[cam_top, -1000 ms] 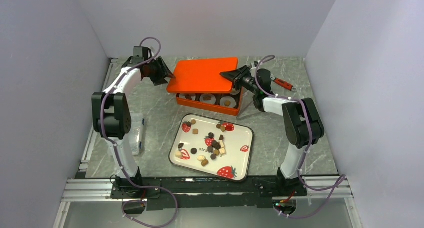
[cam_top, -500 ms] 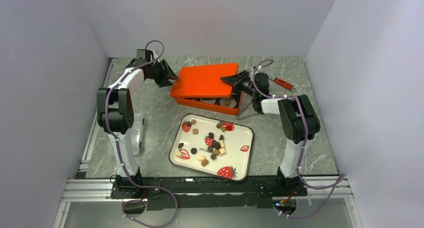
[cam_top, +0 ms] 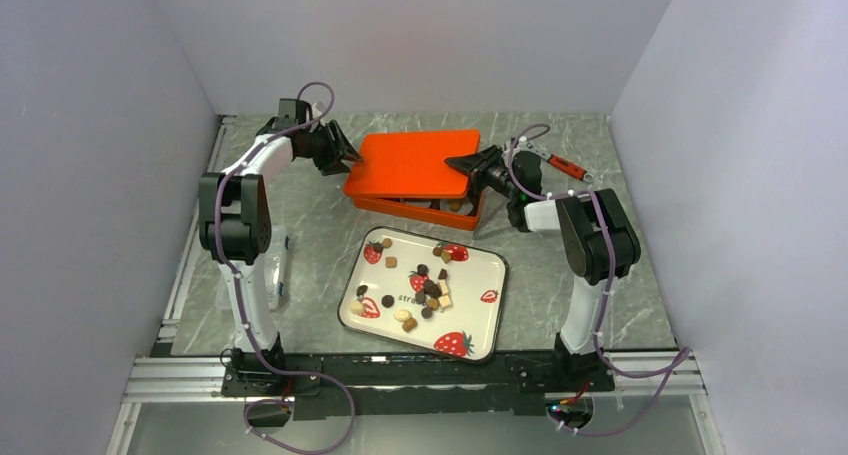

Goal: Pack the chocolate

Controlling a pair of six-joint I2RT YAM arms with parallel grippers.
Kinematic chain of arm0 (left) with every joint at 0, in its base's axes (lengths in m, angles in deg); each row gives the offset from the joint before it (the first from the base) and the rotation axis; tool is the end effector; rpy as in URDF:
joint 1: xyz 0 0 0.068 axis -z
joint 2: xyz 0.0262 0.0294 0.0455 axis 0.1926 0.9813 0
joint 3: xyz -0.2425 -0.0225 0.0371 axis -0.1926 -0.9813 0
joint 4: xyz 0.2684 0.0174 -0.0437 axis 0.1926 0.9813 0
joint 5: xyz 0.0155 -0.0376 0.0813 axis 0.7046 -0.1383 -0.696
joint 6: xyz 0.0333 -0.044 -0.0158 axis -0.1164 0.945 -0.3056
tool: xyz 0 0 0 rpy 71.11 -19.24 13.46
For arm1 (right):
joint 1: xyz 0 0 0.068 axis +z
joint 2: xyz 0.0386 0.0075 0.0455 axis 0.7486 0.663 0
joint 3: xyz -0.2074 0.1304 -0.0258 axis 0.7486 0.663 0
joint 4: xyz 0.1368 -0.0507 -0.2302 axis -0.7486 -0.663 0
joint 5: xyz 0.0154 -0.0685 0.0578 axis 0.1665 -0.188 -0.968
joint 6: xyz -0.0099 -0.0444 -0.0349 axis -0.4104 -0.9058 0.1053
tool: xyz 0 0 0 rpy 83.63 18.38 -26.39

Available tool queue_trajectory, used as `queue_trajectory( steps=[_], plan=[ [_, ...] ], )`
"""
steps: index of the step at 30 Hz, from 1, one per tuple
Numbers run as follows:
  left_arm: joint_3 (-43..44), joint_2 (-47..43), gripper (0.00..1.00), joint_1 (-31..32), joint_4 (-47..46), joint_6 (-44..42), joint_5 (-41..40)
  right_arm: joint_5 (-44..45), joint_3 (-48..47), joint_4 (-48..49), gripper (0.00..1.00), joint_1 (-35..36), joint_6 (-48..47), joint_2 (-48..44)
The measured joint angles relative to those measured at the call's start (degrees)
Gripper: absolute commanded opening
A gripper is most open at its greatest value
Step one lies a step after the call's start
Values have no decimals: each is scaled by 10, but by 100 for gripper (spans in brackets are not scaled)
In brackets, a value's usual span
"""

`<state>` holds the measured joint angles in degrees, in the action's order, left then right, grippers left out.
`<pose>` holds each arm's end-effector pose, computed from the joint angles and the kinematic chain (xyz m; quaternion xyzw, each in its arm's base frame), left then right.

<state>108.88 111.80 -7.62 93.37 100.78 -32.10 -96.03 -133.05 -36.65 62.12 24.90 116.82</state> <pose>0.4654 -0.0504 0.1763 -0.1421 0.8966 -0.3545 0.2240 0.3830 0.1144 0.1388 0.2617 0.6896 0.6140 0.2812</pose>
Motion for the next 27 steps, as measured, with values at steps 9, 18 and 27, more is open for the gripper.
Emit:
queue_trajectory(
  steps=[9,18,27],
  plan=[
    [50,30,61,9,38,-16,-8,-12,8,17,0,-10,9,4],
    [57,33,68,10,64,-27,-32,-16,20,32,0,-16,19,6],
    [57,34,71,12,78,-31,-36,-23,24,40,0,-23,24,9]
  ],
)
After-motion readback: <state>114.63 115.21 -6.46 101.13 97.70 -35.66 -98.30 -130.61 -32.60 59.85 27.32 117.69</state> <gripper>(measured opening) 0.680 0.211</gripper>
